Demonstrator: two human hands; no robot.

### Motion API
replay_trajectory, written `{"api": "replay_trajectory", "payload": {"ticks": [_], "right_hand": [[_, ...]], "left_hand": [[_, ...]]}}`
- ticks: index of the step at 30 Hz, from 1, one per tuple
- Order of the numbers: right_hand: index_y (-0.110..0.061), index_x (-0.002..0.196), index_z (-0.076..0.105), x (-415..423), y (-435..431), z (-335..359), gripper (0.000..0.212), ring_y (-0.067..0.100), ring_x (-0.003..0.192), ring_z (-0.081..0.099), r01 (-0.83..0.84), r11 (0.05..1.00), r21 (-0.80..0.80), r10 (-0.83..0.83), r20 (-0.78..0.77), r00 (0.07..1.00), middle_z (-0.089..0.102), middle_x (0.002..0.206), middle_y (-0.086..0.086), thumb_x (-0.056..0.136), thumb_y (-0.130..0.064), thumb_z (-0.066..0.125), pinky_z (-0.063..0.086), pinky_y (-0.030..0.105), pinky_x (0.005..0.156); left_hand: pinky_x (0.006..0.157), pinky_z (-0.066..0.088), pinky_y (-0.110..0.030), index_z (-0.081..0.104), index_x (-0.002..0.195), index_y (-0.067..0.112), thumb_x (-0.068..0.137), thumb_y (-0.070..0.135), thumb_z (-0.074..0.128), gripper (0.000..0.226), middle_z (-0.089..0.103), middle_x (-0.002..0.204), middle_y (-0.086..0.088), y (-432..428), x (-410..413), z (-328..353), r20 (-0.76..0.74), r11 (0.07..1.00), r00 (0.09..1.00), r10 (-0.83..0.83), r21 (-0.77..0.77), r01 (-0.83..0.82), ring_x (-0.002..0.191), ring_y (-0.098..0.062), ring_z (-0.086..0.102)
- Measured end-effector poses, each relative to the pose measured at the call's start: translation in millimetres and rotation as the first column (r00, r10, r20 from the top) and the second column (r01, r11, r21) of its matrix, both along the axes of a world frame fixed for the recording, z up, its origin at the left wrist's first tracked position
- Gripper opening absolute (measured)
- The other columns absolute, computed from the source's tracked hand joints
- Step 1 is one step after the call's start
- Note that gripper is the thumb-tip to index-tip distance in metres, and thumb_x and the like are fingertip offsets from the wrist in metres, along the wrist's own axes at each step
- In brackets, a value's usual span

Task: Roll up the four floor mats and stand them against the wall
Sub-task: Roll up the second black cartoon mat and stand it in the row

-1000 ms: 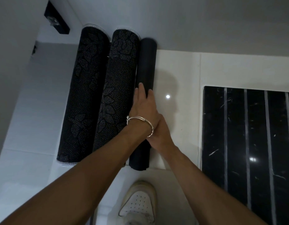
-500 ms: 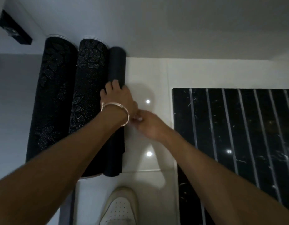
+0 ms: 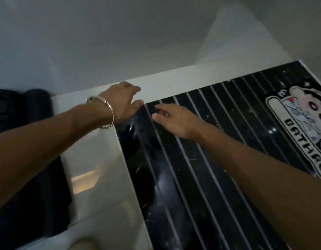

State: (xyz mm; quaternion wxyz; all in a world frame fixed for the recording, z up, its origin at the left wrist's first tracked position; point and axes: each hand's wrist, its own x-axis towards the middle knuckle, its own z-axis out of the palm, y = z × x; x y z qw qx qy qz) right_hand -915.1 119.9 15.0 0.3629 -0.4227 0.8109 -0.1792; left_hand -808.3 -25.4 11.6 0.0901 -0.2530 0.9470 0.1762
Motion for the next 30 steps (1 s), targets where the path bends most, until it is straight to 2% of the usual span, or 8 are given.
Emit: {"api": "replay_trajectory", "payload": {"ticks": [6, 14, 18, 22, 25, 30], "right_hand": [[-0.019, 0.144, 0.037, -61.2, 102.2, 32.9, 0.053, 0.019, 0.13, 0.044, 0.167, 0.985, 0.033, -0.163, -0.112, 0.98, 0.046, 0.144, 0.004, 0.097, -0.041, 0.045, 0.033, 0.029, 0.104], [-0.016, 0.142, 0.041, -99.6, 220.4, 63.2, 0.051, 0.018, 0.128, 0.046, 0.336, 0.942, -0.009, -0.333, -0.153, 0.931, 0.049, 0.141, 0.006, 0.097, -0.039, 0.047, 0.032, 0.024, 0.102], [-0.016, 0.137, 0.048, -109.3, 269.6, 66.8, 0.046, 0.019, 0.12, 0.052, 0.428, 0.902, -0.047, -0.43, -0.135, 0.892, 0.056, 0.132, 0.005, 0.096, -0.037, 0.048, 0.036, 0.026, 0.098], [-0.016, 0.143, 0.04, -111.9, 312.8, 62.7, 0.051, 0.019, 0.128, 0.046, 0.49, 0.87, -0.045, -0.492, -0.117, 0.863, 0.05, 0.14, 0.006, 0.097, -0.038, 0.047, 0.033, 0.026, 0.102], [-0.018, 0.143, 0.039, -109.2, 343.0, 55.0, 0.051, 0.018, 0.126, 0.047, 0.526, 0.849, -0.045, -0.528, -0.091, 0.844, 0.05, 0.139, 0.005, 0.097, -0.039, 0.046, 0.034, 0.025, 0.097], [-0.02, 0.143, 0.039, -104.2, 384.9, 41.1, 0.051, 0.019, 0.125, 0.048, 0.572, 0.82, -0.03, -0.572, -0.078, 0.816, 0.049, 0.14, 0.004, 0.098, -0.04, 0.044, 0.035, 0.029, 0.1]], "left_hand": [[0.108, 0.034, -0.044, 0.035, 0.144, 0.019, 0.097, 0.042, 0.038, 0.052, 0.033, 0.149, -0.008, 74.9, -83.7, 45.0, -0.014, 0.97, 0.976, -0.218, -0.114, 0.215, 0.134, -0.03, 0.036], [0.102, 0.041, -0.044, 0.043, 0.138, 0.017, 0.097, 0.042, 0.039, 0.048, 0.041, 0.142, -0.01, 188.9, -161.2, 83.5, -0.016, 0.89, 0.909, -0.417, -0.21, 0.405, 0.126, -0.032, 0.044], [0.102, 0.04, -0.042, 0.036, 0.143, 0.019, 0.097, 0.043, 0.039, 0.052, 0.038, 0.145, -0.01, 243.0, -186.9, 87.0, -0.024, 0.861, 0.879, -0.477, -0.216, 0.461, 0.127, -0.031, 0.043], [0.105, 0.036, -0.04, 0.035, 0.144, 0.017, 0.097, 0.042, 0.038, 0.053, 0.037, 0.146, -0.011, 292.2, -199.0, 80.1, -0.002, 0.825, 0.844, -0.537, -0.212, 0.524, 0.13, -0.03, 0.04], [0.104, 0.039, -0.042, 0.033, 0.144, 0.019, 0.097, 0.043, 0.038, 0.054, 0.036, 0.146, -0.009, 322.1, -201.0, 70.2, 0.042, 0.802, 0.822, -0.568, -0.196, 0.565, 0.131, -0.028, 0.04], [0.106, 0.038, -0.043, 0.031, 0.145, 0.018, 0.097, 0.043, 0.038, 0.054, 0.034, 0.147, -0.009, 359.4, -203.6, 55.6, 0.099, 0.763, 0.787, -0.609, -0.196, 0.616, 0.133, -0.028, 0.038]]}}
